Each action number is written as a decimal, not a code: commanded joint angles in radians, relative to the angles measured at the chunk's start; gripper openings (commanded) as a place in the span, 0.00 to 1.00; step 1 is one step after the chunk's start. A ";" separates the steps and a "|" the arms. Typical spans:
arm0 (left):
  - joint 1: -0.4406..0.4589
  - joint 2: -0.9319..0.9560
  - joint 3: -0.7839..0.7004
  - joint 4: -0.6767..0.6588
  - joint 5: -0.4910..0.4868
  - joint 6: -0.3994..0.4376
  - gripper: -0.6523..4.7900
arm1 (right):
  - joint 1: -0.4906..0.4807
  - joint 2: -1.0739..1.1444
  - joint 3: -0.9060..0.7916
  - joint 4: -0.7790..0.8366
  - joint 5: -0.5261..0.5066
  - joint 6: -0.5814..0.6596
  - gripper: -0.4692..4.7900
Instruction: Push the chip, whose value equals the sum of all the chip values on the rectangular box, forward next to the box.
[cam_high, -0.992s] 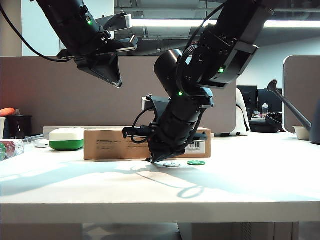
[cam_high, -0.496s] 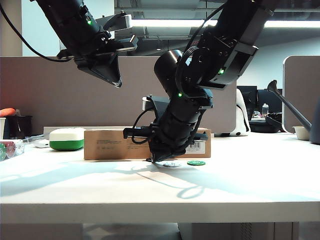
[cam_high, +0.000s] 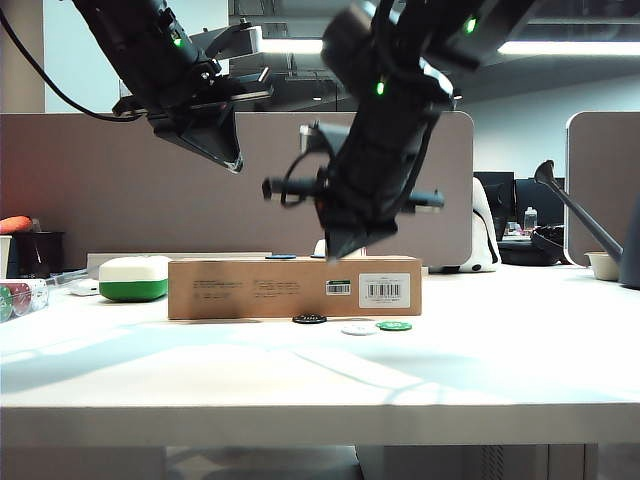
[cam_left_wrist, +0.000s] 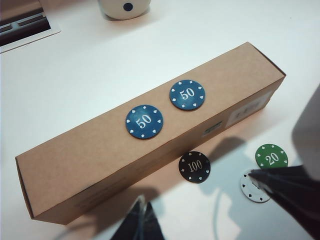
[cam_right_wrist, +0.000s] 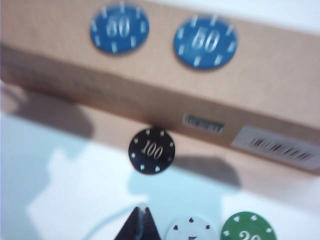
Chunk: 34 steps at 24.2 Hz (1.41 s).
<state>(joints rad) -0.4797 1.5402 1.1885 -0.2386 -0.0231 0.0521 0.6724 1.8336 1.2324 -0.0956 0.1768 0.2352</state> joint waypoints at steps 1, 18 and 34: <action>0.000 -0.017 0.006 0.011 0.000 0.000 0.11 | -0.001 -0.037 0.003 -0.034 0.036 -0.001 0.08; 0.000 -0.230 -0.108 0.024 0.001 0.000 0.11 | 0.098 -0.278 0.000 -0.289 0.173 0.004 0.08; 0.001 -0.728 -0.454 0.008 0.001 0.000 0.11 | 0.468 -0.392 0.000 -0.607 0.505 0.192 0.08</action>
<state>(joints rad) -0.4805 0.8516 0.7528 -0.2440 -0.0227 0.0521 1.1191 1.4502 1.2301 -0.6594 0.6331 0.3798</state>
